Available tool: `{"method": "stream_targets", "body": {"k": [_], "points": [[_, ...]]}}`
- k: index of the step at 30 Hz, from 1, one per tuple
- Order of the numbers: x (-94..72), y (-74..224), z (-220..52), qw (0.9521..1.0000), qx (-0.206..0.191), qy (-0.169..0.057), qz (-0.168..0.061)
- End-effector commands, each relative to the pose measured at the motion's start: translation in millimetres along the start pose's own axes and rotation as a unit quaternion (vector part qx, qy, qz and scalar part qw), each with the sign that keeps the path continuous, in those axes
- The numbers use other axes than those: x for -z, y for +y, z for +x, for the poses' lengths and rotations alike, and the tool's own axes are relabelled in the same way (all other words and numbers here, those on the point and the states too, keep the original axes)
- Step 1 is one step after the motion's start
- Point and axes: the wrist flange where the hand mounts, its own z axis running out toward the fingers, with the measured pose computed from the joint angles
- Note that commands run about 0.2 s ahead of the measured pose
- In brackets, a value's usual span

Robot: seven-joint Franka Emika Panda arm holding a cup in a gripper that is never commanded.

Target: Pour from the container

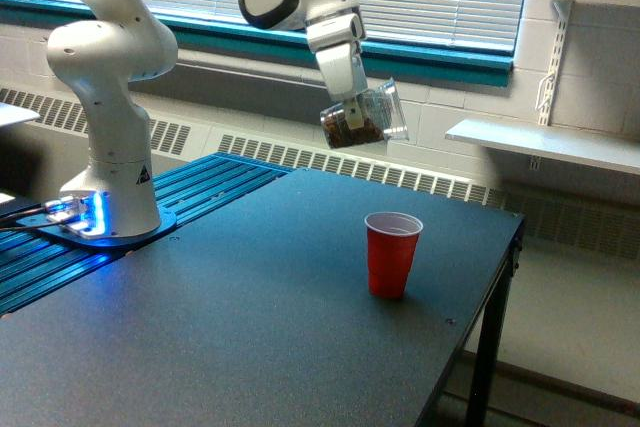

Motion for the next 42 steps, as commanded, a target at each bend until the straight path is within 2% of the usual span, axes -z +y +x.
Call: {"method": "stream_targets", "body": {"k": [1,19,25,42], "points": [[-11.4,0,-2,0.9999,-0.008,-0.009,-0.011],[-34.5,9,-16,0.9983,-0.007,-0.039,-0.042],[-40.9,14,-25,0.997,-0.001,-0.05,-0.059],[-49.2,11,-35,0.9951,0.012,-0.064,-0.075]]}}
